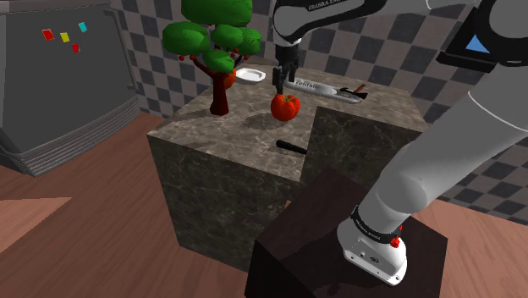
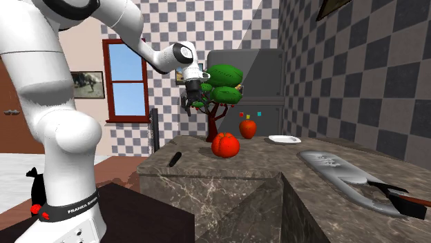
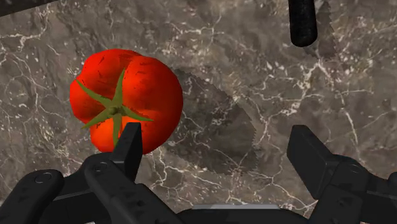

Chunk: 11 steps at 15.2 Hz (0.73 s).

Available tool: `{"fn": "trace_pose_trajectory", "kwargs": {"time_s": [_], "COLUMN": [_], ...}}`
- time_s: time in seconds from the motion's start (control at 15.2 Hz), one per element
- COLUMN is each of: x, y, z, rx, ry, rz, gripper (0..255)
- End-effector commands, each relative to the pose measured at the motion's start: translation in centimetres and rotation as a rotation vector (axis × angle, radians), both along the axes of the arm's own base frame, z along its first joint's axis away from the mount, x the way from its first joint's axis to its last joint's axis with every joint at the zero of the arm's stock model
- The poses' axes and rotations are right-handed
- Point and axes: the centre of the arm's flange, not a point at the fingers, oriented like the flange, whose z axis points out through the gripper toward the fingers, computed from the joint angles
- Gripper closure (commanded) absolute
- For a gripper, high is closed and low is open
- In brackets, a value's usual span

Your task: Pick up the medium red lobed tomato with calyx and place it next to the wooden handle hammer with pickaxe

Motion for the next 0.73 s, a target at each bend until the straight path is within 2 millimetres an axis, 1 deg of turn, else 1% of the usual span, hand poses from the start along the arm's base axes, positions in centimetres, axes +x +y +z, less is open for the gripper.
{"fn": "trace_pose_trajectory", "kwargs": {"time_s": [0.0,0.53,0.59,0.66], "x": [2.2,9.9,10.5,10.5], "y": [-1.0,-5.9,-6.3,-6.5], "z": [-1.1,-4.8,-5.0,-5.5], "rx": [-0.023,-0.109,-0.116,-0.116], "ry": [-0.002,-0.005,-0.006,-0.006], "rz": [0.004,0.016,0.017,0.017], "gripper": [0,0,0,0]}}
